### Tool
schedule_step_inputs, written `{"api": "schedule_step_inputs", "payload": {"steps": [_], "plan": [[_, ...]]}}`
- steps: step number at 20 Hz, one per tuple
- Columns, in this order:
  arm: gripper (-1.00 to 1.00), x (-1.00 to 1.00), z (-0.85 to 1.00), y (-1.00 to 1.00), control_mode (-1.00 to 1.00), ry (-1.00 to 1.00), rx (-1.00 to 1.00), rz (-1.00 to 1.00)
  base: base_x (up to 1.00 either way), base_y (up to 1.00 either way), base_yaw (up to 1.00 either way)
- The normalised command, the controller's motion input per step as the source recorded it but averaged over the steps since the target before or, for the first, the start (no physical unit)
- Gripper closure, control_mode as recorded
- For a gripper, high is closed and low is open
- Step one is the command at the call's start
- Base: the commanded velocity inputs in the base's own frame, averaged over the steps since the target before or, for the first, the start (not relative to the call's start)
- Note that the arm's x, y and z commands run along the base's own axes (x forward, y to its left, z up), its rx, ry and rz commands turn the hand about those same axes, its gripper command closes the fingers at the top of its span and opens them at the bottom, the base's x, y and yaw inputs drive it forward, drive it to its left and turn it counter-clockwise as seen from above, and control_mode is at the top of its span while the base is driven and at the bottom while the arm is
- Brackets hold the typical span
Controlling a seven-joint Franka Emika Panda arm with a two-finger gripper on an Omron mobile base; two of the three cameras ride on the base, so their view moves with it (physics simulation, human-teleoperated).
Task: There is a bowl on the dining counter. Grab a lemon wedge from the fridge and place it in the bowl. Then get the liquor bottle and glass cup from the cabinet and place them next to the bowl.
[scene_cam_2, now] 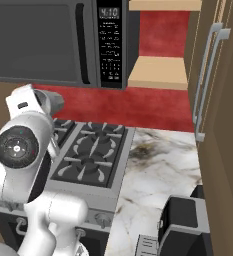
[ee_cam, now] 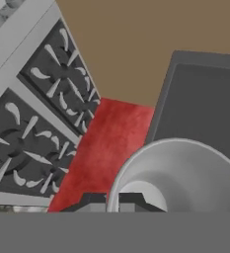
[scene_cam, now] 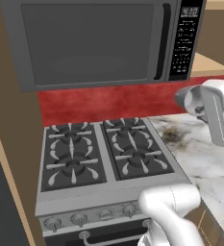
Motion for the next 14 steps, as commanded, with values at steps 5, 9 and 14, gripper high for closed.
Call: {"api": "schedule_step_inputs", "payload": {"steps": [5, 9, 14], "plan": [[1.00, -0.02, -0.01, 0.40, -1.00, 0.02, 0.00, 0.01, 0.00, 0.00, 0.00], [1.00, -0.07, -0.03, 0.43, -1.00, 0.00, 0.00, 0.00, 0.00, 0.00, 0.00], [1.00, -0.10, -0.02, 0.41, -1.00, 0.00, 0.00, 0.00, 0.00, 0.00, 0.00]]}}
